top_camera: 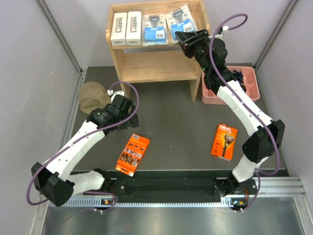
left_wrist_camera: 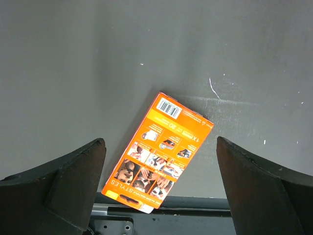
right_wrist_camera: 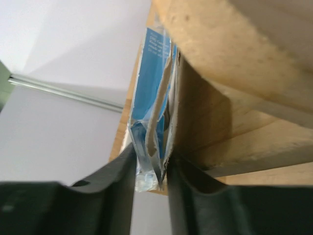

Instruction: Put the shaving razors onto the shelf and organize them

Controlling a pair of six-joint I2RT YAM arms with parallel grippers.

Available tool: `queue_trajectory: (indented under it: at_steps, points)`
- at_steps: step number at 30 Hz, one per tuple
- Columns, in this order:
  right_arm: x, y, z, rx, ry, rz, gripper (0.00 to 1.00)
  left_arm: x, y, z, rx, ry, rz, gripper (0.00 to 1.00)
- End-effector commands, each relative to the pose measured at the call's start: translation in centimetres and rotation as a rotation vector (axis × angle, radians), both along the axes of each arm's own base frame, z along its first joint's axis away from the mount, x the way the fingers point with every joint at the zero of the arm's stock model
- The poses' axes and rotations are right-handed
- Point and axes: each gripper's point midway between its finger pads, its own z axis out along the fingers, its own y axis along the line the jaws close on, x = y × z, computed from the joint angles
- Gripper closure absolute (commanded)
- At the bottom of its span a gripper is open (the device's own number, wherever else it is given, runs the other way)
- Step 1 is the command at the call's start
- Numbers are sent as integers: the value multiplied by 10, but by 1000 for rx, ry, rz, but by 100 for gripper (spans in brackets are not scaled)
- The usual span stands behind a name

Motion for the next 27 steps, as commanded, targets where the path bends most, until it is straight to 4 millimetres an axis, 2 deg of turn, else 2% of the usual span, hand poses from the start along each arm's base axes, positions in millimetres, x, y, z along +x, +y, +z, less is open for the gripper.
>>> queue_trajectory:
  at_steps: [1, 6, 13, 14, 15, 16, 17, 19, 27]
  points:
    - [-5, -7, 28, 38, -63, -4, 63, 0, 2, 7, -13, -38, 8, 1]
    - [-9, -6, 31, 32, -64, 11, 48, 0, 1, 6, -16, -36, 4, 1]
    - [-16, -1, 23, 1, -16, 52, 32, -1, 0, 6, -14, -33, -7, 2]
    - [-18, 0, 26, -2, -12, 59, 30, -1, 0, 6, -16, -32, -10, 2]
    - [-19, 1, 20, -17, 18, 68, 27, -1, 0, 5, -14, -29, -10, 2]
    - [-19, 3, 19, -25, 33, 76, 26, -2, 1, 5, -12, -28, -11, 2]
    - [-20, 2, 25, -25, 30, 76, 23, -2, 1, 5, -13, -29, -11, 1]
    - [-27, 9, 24, -42, 48, 123, 22, -3, 1, 4, -12, -23, -11, 1]
    - [-33, 13, 15, -84, 93, 166, 16, -4, 0, 1, -18, -18, -15, 2]
